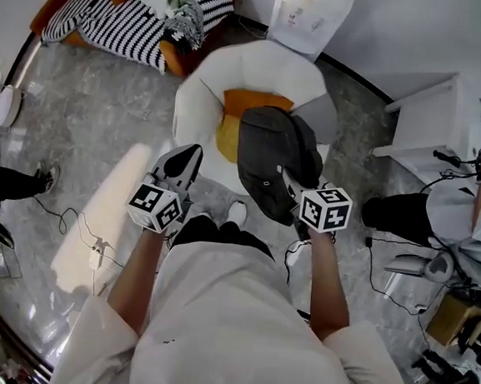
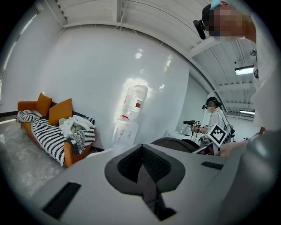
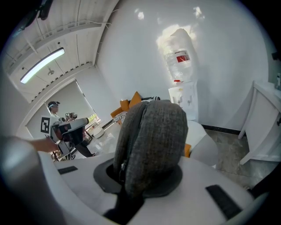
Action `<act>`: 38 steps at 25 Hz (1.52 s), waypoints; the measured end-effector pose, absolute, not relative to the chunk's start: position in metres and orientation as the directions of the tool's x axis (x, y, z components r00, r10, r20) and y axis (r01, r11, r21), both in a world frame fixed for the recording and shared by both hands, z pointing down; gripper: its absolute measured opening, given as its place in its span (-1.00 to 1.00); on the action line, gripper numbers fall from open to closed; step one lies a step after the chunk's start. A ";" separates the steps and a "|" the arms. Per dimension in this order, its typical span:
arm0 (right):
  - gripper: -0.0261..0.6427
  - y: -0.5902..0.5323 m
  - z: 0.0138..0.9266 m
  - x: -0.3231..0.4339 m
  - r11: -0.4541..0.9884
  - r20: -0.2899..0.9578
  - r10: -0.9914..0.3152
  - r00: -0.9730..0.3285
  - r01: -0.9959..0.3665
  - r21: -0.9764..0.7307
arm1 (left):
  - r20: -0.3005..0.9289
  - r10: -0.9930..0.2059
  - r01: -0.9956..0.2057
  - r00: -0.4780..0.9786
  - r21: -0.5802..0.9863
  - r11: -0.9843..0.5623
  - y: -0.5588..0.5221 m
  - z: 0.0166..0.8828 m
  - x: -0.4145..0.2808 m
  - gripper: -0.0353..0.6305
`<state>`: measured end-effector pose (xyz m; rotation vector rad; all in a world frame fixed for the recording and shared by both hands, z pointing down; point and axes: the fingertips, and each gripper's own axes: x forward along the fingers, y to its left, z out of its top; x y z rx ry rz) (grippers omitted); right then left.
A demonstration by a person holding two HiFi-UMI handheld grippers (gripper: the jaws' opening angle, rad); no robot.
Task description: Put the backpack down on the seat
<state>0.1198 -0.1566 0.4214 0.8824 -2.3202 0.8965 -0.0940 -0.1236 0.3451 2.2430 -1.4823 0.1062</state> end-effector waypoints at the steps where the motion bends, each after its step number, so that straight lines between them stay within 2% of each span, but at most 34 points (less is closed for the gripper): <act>1: -0.69 -0.159 0.426 0.120 0.572 0.641 -0.382 -0.666 -0.715 -0.402 | 0.305 -0.855 -0.890 0.420 0.322 -0.322 -0.124 0.347 -0.094 -0.87; 9: -0.69 -0.177 0.464 0.111 0.530 0.669 -0.358 -0.652 -0.731 -0.429 | 0.329 -0.846 -0.888 0.419 0.344 -0.305 -0.140 0.368 -0.105 -0.87; 21: -0.69 -0.209 0.557 0.104 0.418 0.710 -0.360 -0.605 -0.785 -0.457 | 0.369 -0.768 -0.836 0.523 0.397 -0.378 -0.185 0.439 -0.102 -0.87; 38: -0.69 -0.219 0.656 0.091 0.357 0.731 -0.348 -0.587 -0.804 -0.476 | 0.402 -0.686 -0.787 0.606 0.430 -0.444 -0.211 0.527 -0.077 -0.87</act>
